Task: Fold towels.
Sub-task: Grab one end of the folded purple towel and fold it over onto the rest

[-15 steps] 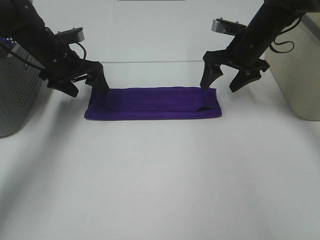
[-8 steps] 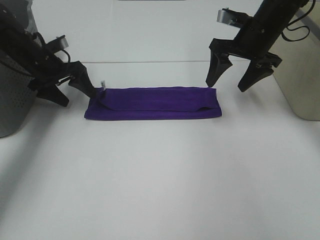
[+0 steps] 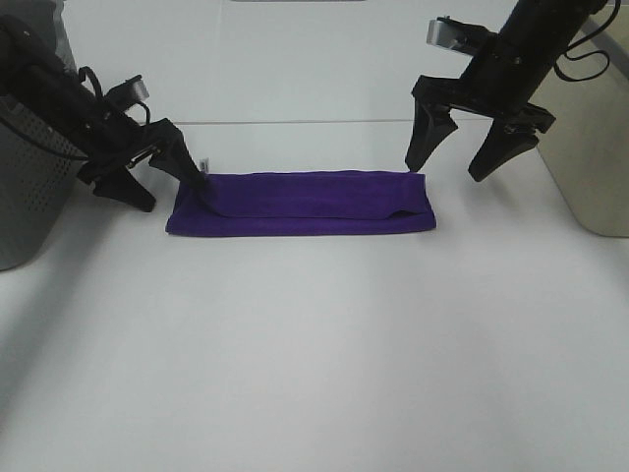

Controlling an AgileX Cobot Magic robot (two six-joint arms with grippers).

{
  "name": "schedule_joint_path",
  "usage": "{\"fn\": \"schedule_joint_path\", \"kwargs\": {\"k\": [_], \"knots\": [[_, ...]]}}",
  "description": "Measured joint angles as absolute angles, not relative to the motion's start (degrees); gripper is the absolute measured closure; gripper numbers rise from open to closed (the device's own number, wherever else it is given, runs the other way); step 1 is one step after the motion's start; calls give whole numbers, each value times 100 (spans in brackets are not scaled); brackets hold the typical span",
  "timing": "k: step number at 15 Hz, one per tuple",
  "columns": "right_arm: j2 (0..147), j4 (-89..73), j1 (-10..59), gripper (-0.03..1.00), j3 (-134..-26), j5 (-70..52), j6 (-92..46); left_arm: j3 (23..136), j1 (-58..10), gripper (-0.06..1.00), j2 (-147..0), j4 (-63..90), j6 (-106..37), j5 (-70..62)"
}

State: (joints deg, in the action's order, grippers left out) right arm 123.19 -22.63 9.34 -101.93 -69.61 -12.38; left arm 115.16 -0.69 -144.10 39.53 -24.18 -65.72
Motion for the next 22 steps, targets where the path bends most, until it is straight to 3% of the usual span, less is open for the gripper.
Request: {"fn": "schedule_joint_path", "kwargs": {"k": [7,10,12,13,15,16,17,22], "knots": [[12319,-2263,934,11,-10193,-6961,-1238,11717,-201,9,-14645,4377,-2246,-6686],[12319,-2263,934,11,-10193,-6961,-1238,11717,-630,15,-14645,4372,-2137,-6417],[12319,-2263,934,11,-10193,-6961,-1238,11717,-842,26,-14645,4194,-1799,-6176],[12319,-2263,934,11,-10193,-6961,-1238,11717,-900,37,-14656,4045,-1650,-6113],[12319,-2263,934,11,-10193,-6961,-1220,11717,-905,74,-14708,3804,-1558,-6102],[12319,-2263,934,12,-10193,-6961,-1220,11717,-905,88,-14725,3764,-1570,-6108],[12319,-2263,934,12,-10193,-6961,-1220,11717,-905,92,-14725,3747,-1593,-6113],[12261,-2263,934,12,-10193,-6967,-1117,12301,-917,93,-14610,2722,-1690,-6881]]}}
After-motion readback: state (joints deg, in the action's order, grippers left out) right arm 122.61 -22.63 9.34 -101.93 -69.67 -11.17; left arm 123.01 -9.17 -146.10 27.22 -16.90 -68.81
